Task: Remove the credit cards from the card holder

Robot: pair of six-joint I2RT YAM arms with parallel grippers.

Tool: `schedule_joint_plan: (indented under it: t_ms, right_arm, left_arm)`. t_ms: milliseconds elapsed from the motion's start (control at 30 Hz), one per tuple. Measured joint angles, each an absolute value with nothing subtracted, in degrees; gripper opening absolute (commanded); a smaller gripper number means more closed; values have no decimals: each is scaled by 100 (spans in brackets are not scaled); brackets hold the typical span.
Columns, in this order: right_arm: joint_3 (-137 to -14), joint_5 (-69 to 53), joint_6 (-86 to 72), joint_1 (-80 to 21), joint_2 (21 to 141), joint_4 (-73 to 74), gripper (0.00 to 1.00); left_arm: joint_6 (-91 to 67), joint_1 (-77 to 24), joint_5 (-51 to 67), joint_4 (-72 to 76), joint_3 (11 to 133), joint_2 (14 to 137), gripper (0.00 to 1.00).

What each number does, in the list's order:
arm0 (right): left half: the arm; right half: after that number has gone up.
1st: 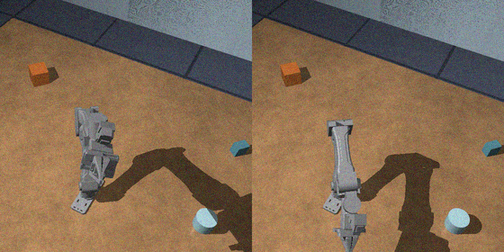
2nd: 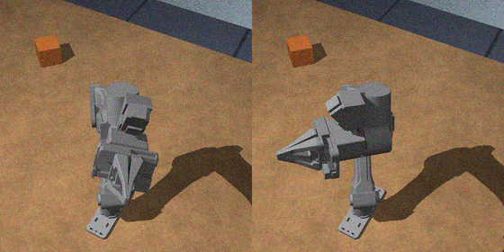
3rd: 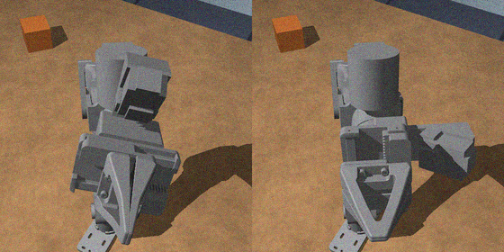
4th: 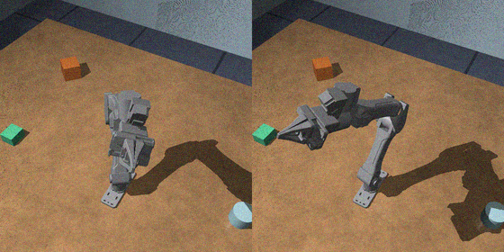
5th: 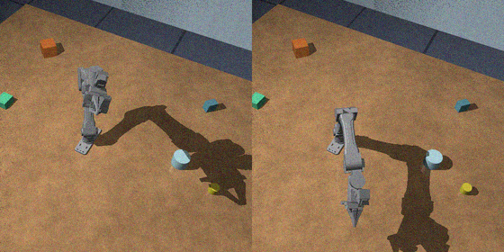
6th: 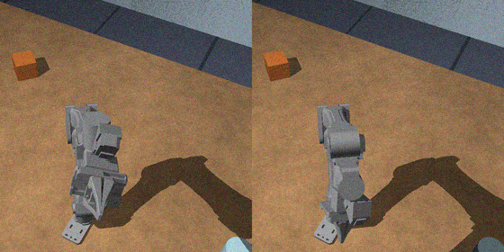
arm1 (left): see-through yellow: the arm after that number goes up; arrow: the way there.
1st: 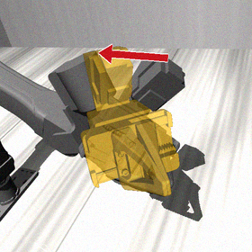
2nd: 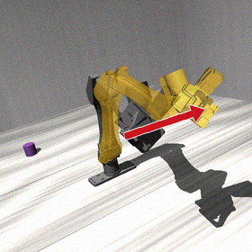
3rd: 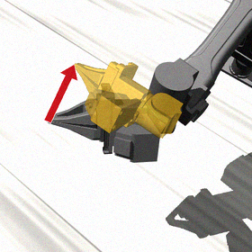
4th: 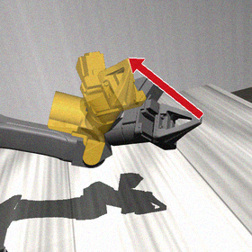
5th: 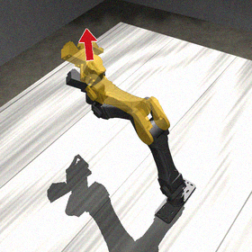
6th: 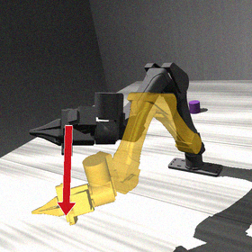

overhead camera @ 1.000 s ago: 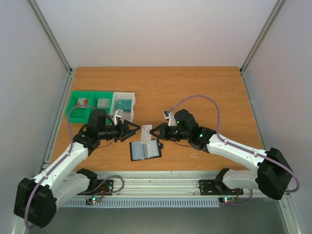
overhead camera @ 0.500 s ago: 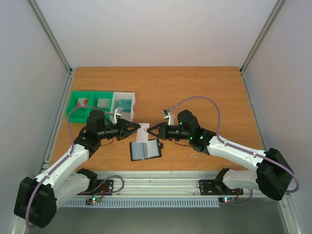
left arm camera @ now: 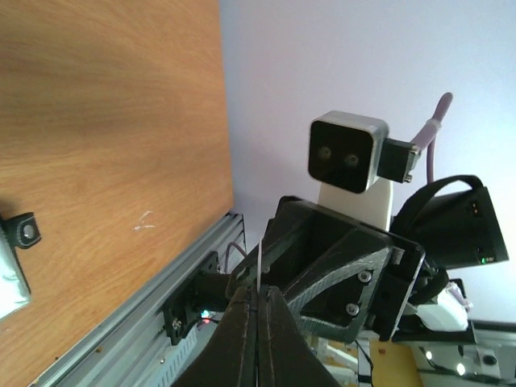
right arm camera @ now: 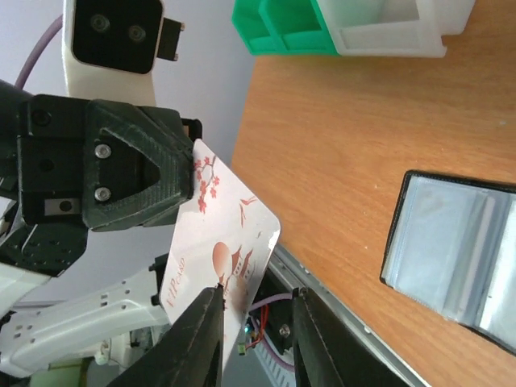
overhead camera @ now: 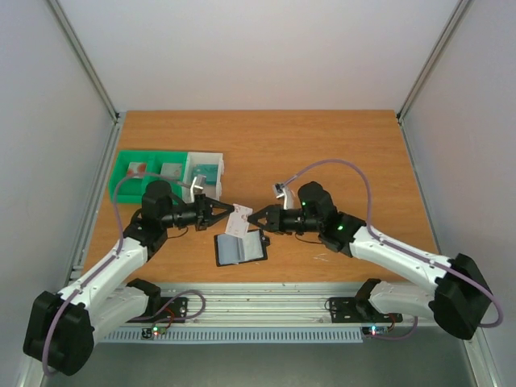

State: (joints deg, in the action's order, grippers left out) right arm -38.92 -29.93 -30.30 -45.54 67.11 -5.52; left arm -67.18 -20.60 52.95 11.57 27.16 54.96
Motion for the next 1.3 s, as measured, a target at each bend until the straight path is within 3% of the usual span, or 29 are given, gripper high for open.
schedule_joint_plan:
  t_ms: [100,267,600,1133,1300]
  right_arm:
    - [-4209,-3024,-2536,-4453,6340,338,34]
    - [-5135,-3089,-1601,-4320,6027,1708,34]
    - [-6342,-3850,-174,-4235,6576,3345,36]
    - [-6582,-5256,34,-4357,7609,3391,33]
    - [-6720,-5441,27,-4512,7769,3334,20]
  left_arm:
    - [-6479,-2067,5516,805,3002,5511,0]
    - [-5588,-2067,5808,-364,3850,5511,0]
    - [-3562,-2067,6270,-2871,4762,5577,0]
    - [-2620,-2141,6775,-3800,4845,5575,0]
    - [-2630,-2145,6851,-3787,4845,5551,0]
